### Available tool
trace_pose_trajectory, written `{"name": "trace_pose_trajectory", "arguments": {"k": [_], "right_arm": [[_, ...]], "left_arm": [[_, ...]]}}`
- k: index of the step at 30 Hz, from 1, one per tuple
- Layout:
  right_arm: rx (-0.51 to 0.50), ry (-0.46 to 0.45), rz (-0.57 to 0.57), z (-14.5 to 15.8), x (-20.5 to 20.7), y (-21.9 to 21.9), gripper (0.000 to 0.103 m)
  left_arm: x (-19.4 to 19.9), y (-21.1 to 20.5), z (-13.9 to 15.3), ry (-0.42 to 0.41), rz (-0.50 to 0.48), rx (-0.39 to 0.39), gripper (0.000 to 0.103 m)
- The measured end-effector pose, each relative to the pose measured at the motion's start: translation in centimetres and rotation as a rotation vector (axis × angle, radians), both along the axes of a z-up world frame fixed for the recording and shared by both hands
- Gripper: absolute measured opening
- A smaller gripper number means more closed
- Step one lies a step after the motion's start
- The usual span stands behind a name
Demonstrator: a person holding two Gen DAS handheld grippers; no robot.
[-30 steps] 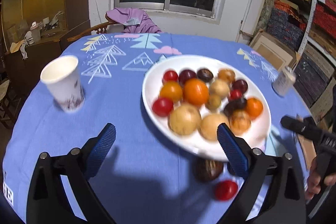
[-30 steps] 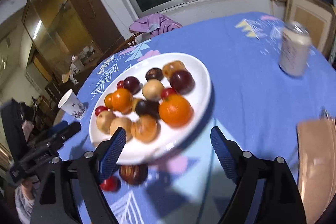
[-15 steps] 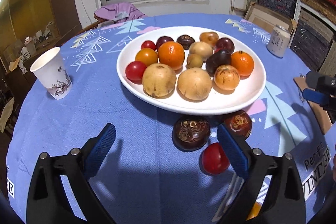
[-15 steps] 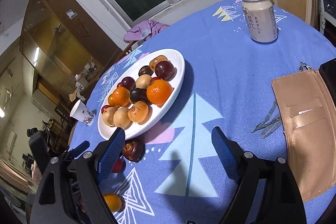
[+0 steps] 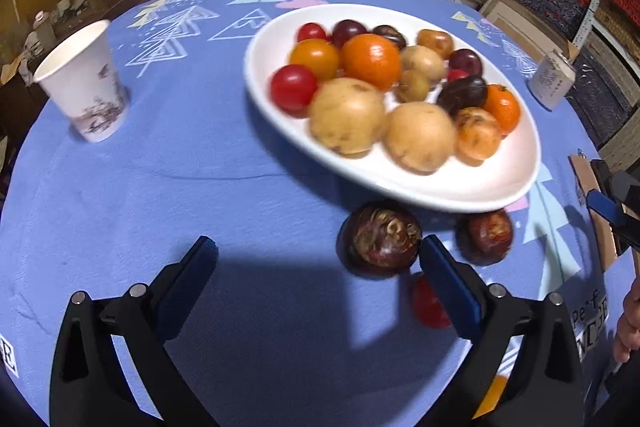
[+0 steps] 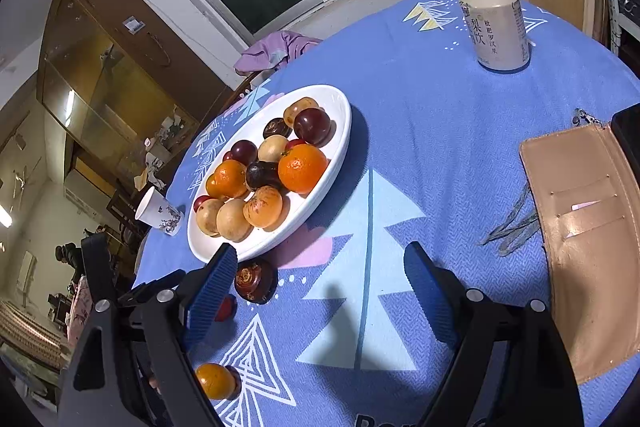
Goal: Organize fruits
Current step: 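Move both open grippers back toward the remaining fruit pile, then grasp a dark brown mangosteen with the left gripper while the right grasps a reddish-brown mangosteen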
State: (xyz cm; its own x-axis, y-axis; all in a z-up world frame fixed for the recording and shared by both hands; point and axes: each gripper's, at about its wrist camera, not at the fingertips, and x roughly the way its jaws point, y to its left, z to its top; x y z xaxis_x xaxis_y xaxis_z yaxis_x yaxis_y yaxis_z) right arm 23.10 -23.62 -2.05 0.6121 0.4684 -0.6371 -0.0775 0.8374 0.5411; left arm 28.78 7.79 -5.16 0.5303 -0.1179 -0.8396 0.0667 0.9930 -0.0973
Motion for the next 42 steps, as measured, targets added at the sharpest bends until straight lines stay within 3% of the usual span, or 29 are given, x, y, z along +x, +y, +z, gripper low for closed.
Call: {"name": "trace_pose_trajectory", "arguments": {"k": [3,7,9,12,16,19,23,27,29,31,36,42], "right_arm": [[0.009,-0.003,-0.001,0.1,-0.1,-0.2,0.086],[0.003,-0.006,0.005,0.1,-0.2,-0.1,0.086],[-0.006,-0.013,0.012,0.1,-0.2,0.2,0.086],[-0.035,-0.034,0.026,0.3,-0.4,0.7,0.086],[-0.097,-0.082,0.045,0.8,-1.0,1.7,0.086],[-0.136,-0.099,0.063,0.9,-1.2,2.4,0.086],[-0.155,-0.093,0.083,0.7,-1.2,2.9,0.086],[-0.175,-0.095,0.092,0.5,-1.3,3.3,0.086],[-0.195,-0.099,0.103,0.4,-1.4,3.8,0.086],[-0.220,-0.105,0.113,0.3,-1.6,4.3,0.086],[-0.319,-0.147,0.146,0.0,-2.3,6.4,0.086],[-0.495,-0.208,0.207,-0.5,-3.2,10.1,0.081]], "left_arm": [[-0.8,2.3,-0.4,0.004,0.060,-0.026,0.099],[-1.9,4.0,0.7,-0.072,0.119,-0.083,0.099],[-2.3,3.1,1.7,-0.147,0.118,-0.013,0.099],[-2.6,0.3,2.0,-0.223,0.057,0.162,0.099],[-2.7,-3.1,1.3,-0.258,-0.033,0.318,0.099],[-2.1,-4.4,0.9,-0.244,-0.074,0.370,0.099],[-0.8,-4.6,0.3,-0.199,-0.095,0.338,0.099],[0.1,-3.1,0.0,-0.161,-0.064,0.245,0.099],[0.3,-2.2,0.1,-0.159,-0.055,0.182,0.086],[0.7,-1.7,-0.1,-0.138,-0.058,0.135,0.057],[0.5,-1.5,-0.5,-0.127,-0.083,0.106,0.044],[0.3,-1.2,-0.5,-0.122,-0.079,0.084,0.044]]}}
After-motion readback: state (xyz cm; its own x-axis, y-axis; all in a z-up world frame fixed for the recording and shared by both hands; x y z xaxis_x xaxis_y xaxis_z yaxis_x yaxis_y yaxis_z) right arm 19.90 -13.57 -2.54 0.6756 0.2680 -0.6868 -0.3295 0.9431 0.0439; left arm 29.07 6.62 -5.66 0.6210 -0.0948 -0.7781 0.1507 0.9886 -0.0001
